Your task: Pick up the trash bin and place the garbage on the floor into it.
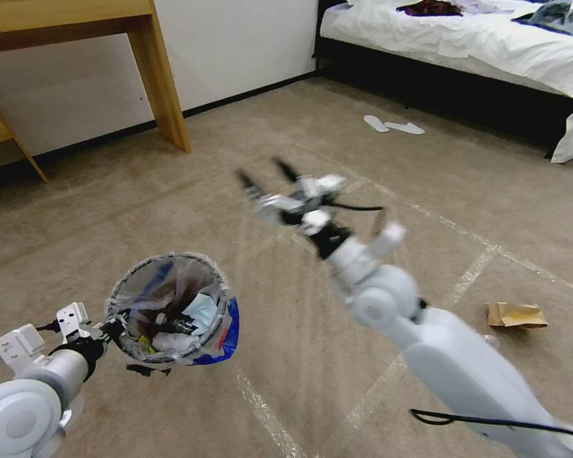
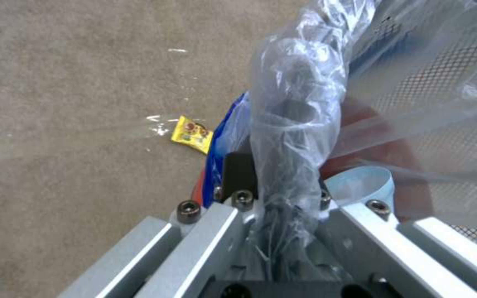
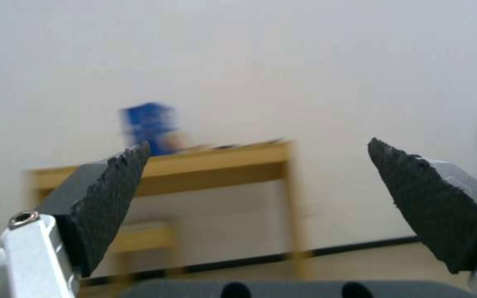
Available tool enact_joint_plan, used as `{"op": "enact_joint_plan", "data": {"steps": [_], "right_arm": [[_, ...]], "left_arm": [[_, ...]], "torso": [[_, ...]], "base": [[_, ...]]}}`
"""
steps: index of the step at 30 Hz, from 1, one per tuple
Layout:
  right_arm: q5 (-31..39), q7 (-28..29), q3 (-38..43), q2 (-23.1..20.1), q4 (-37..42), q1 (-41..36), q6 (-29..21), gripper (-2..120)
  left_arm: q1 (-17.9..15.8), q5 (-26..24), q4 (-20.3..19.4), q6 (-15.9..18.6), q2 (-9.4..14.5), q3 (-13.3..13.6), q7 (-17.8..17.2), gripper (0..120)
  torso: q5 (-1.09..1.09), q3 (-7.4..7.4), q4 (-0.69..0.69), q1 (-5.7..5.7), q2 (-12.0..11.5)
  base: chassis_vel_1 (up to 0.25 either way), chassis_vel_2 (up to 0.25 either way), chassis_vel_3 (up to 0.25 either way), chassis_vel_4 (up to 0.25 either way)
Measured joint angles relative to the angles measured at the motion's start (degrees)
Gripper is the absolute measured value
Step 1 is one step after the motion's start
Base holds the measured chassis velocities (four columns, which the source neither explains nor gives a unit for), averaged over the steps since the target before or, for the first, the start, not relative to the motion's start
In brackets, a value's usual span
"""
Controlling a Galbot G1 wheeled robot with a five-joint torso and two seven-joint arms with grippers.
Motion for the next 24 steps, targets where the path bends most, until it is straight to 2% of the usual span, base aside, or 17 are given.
{"op": "enact_joint_plan", "data": {"steps": [1,3,4,6,7,9,13,14,18,20,24], "right_arm": [[0.00,0.00,0.00,0.00,0.00,0.00,0.00,100],[-5.94,1.02,8.81,-0.30,2.99,-6.69,0.20,100],[-5.94,1.02,8.81,-0.30,2.99,-6.69,0.20,100],[-12.58,3.00,17.93,0.38,6.99,-15.58,-0.29,100],[-12.58,3.00,17.93,0.38,6.99,-15.58,-0.29,100],[-17.55,6.21,23.26,2.36,10.36,-25.21,-0.48,100],[-21.49,7.55,24.67,4.70,11.74,-30.91,1.04,100],[-24.43,8.55,24.75,6.51,12.28,-33.42,2.25,100],[-28.44,10.48,25.17,9.39,12.73,-35.61,2.79,100],[-32.56,11.49,25.81,11.41,12.44,-36.74,3.59,100],[-34.11,12.01,25.28,12.71,11.95,-38.17,4.16,100]], "left_arm": [[0.00,0.00,0.00,0.00,0.00,0.00,0.00,1],[0.45,0.82,-0.37,-0.19,-0.56,-0.22,0.26,1],[0.45,0.82,-0.37,-0.19,-0.56,-0.22,0.26,1],[0.69,1.96,-0.53,-0.54,-1.35,-0.33,0.34,1],[0.69,1.96,-0.53,-0.54,-1.35,-0.33,0.34,1],[0.95,2.91,-1.02,-0.90,-2.09,-0.39,0.46,1],[1.32,3.23,-1.46,-0.94,-2.33,-0.51,0.50,1],[1.65,3.54,-1.76,-0.99,-2.39,-0.67,0.63,1],[2.22,3.74,-2.25,-1.16,-2.50,-1.04,0.76,1],[2.59,4.28,-2.48,-1.41,-2.67,-1.17,1.02,1],[2.58,4.76,-2.64,-1.62,-3.02,-1.19,1.19,1]], "torso": [[0.00,0.00,0.00,0.00,0.00],[-0.01,-0.01,0.03,0.00,0.00],[-0.01,-0.01,0.03,0.00,0.00],[-0.02,-0.01,0.01,0.00,0.00],[-0.02,-0.01,0.01,0.00,0.00],[-0.02,-0.01,0.01,0.00,0.00],[-0.03,-0.01,0.02,0.00,0.00],[-0.03,-0.01,0.02,0.00,0.00],[-0.03,-0.01,0.03,0.00,0.00],[-0.04,-0.01,0.04,0.00,0.00],[-0.03,-0.01,0.03,0.00,0.00]], "base": [[0.000,0.000,0.000,0.000],[0.000,0.000,0.000,0.000],[0.000,0.000,0.000,0.000],[0.000,0.000,0.000,0.000],[0.000,0.000,0.000,0.000],[0.000,0.000,0.000,0.000],[0.000,0.000,0.000,0.000],[0.000,0.000,0.000,0.000],[0.000,0.000,0.000,0.000],[0.000,0.000,0.000,0.000],[0.000,0.000,0.000,0.000]]}}
